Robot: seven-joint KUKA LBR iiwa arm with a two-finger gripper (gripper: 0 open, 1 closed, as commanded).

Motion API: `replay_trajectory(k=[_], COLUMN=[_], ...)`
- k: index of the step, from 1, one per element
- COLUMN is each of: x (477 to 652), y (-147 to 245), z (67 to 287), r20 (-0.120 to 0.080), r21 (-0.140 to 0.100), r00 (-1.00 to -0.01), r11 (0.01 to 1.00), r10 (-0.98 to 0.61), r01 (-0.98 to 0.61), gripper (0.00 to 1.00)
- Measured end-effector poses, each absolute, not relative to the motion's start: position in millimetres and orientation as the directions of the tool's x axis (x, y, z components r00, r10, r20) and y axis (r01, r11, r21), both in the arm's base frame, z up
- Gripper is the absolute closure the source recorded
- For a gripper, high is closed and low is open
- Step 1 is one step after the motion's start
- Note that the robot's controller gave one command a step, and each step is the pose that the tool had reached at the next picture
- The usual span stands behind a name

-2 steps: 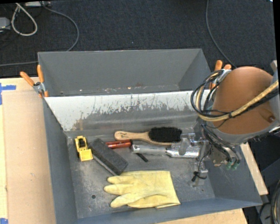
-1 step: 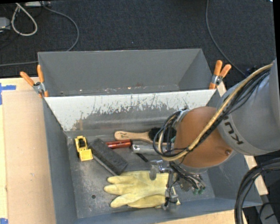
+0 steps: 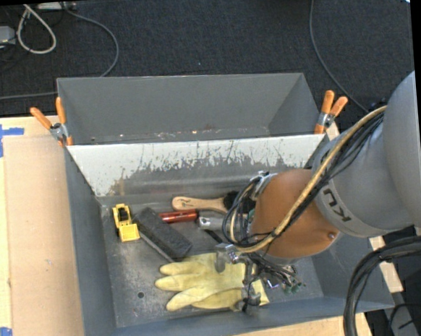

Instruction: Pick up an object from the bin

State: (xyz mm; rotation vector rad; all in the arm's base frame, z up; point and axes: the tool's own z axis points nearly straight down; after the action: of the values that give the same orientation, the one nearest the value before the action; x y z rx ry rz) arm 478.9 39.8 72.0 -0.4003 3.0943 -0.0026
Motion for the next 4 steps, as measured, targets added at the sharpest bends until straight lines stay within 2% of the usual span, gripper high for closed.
replay_trajectory(k=[1, 2, 3, 4], x=[478.2, 480.7, 478.4, 478.4], y=[55.4, 41.9, 53.4, 53.4], z=[72.4, 72.7, 71.8, 71.8], r20=[-0.023, -0.027, -0.022, -0.022], r21=[-0.005, -0.005, -0.003, -0.003], r00=[-0.955, -0.966, -0.958, -0.958], r11=[0.955, 0.966, 0.958, 0.958], r10=[-0.296, -0.259, -0.287, -0.287], r01=[-0.296, -0.259, -0.287, -0.287], gripper=[0.0, 0.0, 1.0, 1.0])
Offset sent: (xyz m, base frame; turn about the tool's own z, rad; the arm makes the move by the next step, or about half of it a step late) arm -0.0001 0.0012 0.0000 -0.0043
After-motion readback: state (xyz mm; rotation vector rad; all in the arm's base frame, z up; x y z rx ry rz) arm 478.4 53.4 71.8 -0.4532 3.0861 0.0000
